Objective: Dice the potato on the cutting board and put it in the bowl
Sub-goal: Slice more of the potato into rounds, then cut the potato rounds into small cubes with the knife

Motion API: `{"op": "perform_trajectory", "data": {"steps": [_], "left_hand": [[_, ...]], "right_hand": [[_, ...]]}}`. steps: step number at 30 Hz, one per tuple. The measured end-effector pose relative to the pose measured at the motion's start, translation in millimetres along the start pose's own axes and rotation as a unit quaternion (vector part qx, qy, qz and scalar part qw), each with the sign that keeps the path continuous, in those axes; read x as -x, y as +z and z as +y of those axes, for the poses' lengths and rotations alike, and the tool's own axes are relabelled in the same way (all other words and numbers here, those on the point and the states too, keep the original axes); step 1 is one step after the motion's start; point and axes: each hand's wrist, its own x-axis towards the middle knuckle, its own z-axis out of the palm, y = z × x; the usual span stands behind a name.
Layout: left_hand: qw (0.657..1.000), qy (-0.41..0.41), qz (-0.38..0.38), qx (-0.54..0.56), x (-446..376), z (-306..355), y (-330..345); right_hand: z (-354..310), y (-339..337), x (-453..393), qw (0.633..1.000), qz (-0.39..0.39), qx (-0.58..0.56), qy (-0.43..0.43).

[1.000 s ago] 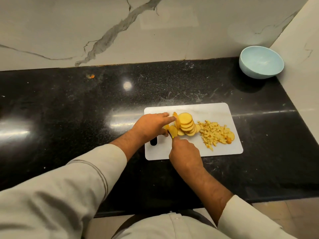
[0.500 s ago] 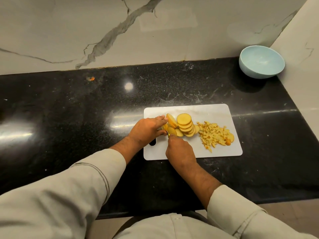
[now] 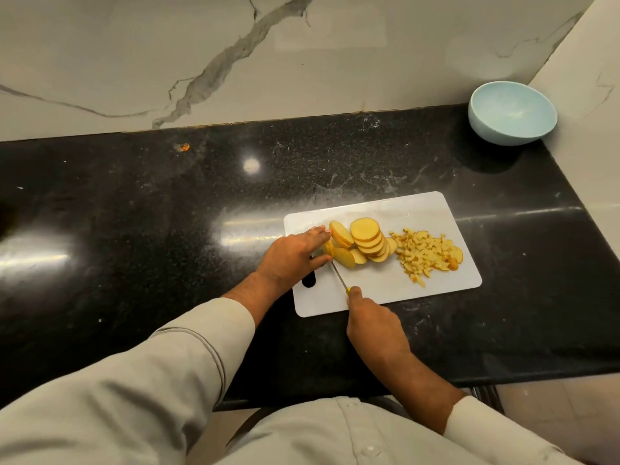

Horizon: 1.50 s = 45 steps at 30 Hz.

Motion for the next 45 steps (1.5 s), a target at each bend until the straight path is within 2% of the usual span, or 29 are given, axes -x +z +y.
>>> {"op": "perform_trajectory", "data": {"steps": [7, 13, 17, 23, 25, 32, 36, 41, 45], "left_hand": [[0.990, -0.105, 0.020, 0.096, 3, -11, 0], [0.960, -0.181, 0.056, 0.207, 4, -7, 7], [0.966, -0.189, 0.037, 0.174, 2, -2, 6], [0.960, -0.208, 0.056, 0.179, 10, 19, 4], [0.962, -0.191, 0.057, 0.186, 16, 26, 7], [0.972, -0.176, 0.035, 0.150, 33, 32, 20], [0.973, -0.191, 0.017, 0.128, 36, 32, 22], [0.971, -0.209, 0.025, 0.114, 43, 47, 30], [0.963, -0.243, 0.046, 0.103, 45, 59, 39]], "right_hand": [[17, -2, 7, 1.000, 0.013, 0.010, 0.004], [24, -4, -7, 0.997, 0.064, 0.035, -0.003], [21, -14, -29, 0.996, 0.068, 0.062, -0.008], [7, -32, -59, 0.997, 0.076, 0.012, 0.003], [4, -35, -64, 0.997, 0.074, -0.011, 0.004], [14, -28, -33, 0.996, 0.085, -0.028, 0.016], [24, -28, -10, 0.991, 0.082, -0.102, 0.025], [33, -23, 5, 0.980, 0.135, -0.149, -0.015], [42, -20, -2, 0.979, 0.119, -0.161, -0.040]]}}
